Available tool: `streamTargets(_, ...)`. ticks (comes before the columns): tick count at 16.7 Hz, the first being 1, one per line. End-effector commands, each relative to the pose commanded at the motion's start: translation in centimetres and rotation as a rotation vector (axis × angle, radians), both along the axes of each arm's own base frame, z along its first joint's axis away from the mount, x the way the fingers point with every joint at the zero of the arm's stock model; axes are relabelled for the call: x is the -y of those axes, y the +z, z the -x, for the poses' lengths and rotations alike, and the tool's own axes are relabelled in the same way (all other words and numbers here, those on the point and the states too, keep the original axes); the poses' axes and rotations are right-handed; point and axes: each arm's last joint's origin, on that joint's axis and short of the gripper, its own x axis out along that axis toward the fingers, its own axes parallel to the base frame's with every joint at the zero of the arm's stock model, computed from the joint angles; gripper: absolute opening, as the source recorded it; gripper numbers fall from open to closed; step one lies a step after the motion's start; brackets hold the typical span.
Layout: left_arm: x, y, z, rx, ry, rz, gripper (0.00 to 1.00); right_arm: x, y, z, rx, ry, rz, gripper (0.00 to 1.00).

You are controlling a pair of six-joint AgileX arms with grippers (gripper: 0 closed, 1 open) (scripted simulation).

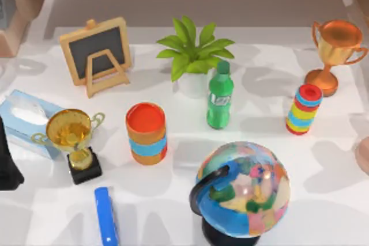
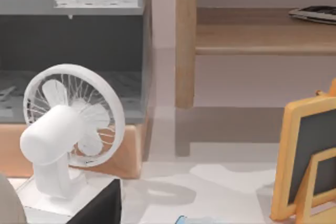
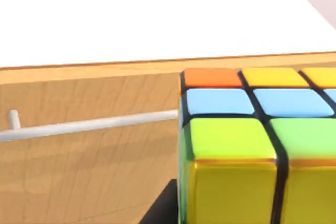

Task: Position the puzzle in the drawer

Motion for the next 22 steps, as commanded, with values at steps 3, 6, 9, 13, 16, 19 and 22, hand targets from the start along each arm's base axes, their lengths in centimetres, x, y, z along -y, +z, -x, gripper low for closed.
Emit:
streamTargets(3, 0.0, 0.0, 0.0, 0.0, 0.0, 0.0, 1.0, 4.1, -4.3, -1.5, -0.26, -0.012, -0.057, 0.0)
streamTargets(6, 0.0, 0.0, 0.0, 0.0, 0.0, 0.0, 1.0, 7.3, -10.6, -3.9, -0.531, 0.023, -0.165, 0.0)
streamTargets(9, 0.0, 0.0, 0.0, 0.0, 0.0, 0.0, 1.0, 9.4, -17.8, -6.2, -0.772, 0.08, -0.297, 0.0)
streamTargets(13, 0.0, 0.0, 0.0, 0.0, 0.0, 0.0, 1.0, 10.5, -26.4, -8.1, -0.993, 0.149, -0.452, 0.0)
streamTargets(16, 0.0, 0.0, 0.0, 0.0, 0.0, 0.0, 1.0, 10.6, -29.6, -8.8, -1.052, 0.174, -0.503, 0.0)
streamTargets(19, 0.0, 0.0, 0.0, 0.0, 0.0, 0.0, 1.0, 10.6, -29.8, -8.8, -1.055, 0.176, -0.507, 0.0)
streamTargets(22, 0.0, 0.0, 0.0, 0.0, 0.0, 0.0, 1.0, 10.6, -29.8, -8.8, -1.055, 0.176, -0.507, 0.08)
